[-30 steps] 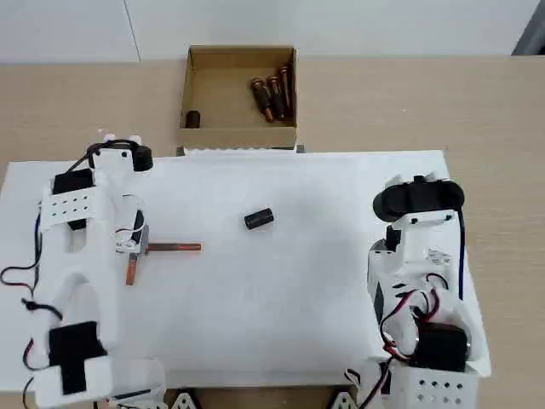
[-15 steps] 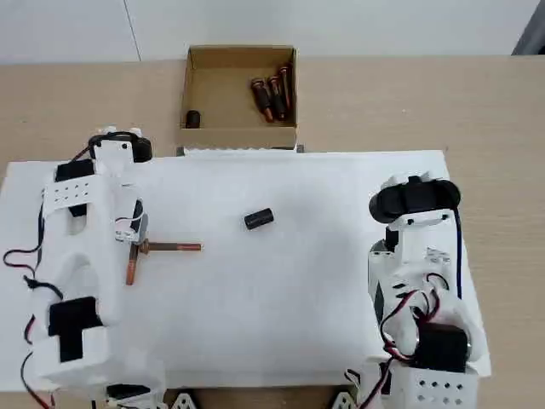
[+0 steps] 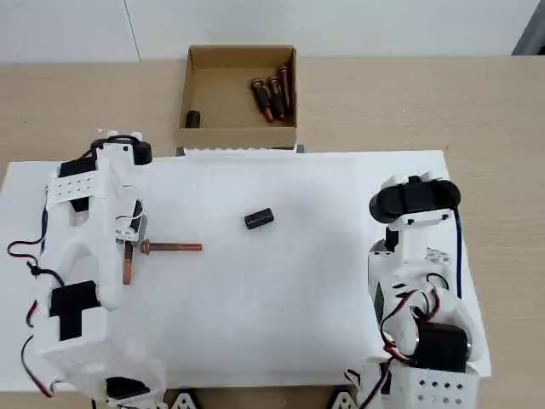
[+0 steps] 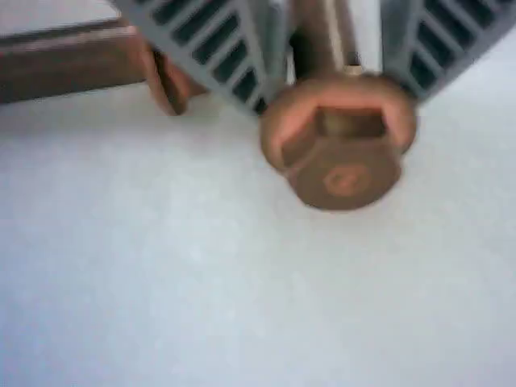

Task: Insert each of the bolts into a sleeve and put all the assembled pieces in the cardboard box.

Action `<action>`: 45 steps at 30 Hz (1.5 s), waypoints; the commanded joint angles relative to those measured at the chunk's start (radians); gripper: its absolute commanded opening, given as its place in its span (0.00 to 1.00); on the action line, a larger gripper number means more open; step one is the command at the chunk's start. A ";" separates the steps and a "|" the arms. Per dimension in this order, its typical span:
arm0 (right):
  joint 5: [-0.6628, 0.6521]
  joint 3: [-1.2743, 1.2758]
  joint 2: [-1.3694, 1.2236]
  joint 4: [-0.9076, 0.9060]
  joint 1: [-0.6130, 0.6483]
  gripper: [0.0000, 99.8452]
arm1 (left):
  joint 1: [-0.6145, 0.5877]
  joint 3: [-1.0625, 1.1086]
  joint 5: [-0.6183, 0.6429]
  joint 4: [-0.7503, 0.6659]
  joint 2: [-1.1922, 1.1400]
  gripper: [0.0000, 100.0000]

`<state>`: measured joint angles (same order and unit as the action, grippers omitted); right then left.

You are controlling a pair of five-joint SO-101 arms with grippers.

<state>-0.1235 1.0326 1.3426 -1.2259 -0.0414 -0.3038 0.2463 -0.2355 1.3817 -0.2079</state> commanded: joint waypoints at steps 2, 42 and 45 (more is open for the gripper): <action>-0.011 -0.005 0.013 0.025 -0.007 0.01 | 0.015 0.015 0.005 -0.035 -0.002 0.08; -0.002 -0.020 0.354 -0.045 -0.002 0.00 | 0.285 0.295 0.143 -0.095 0.976 0.01; -0.002 0.069 0.450 -0.038 0.012 0.00 | 0.293 0.440 0.212 -0.242 1.114 0.01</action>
<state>-0.1266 1.0587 1.7093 -1.2750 -0.0414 -0.0215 0.5930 -0.0760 1.2758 0.7618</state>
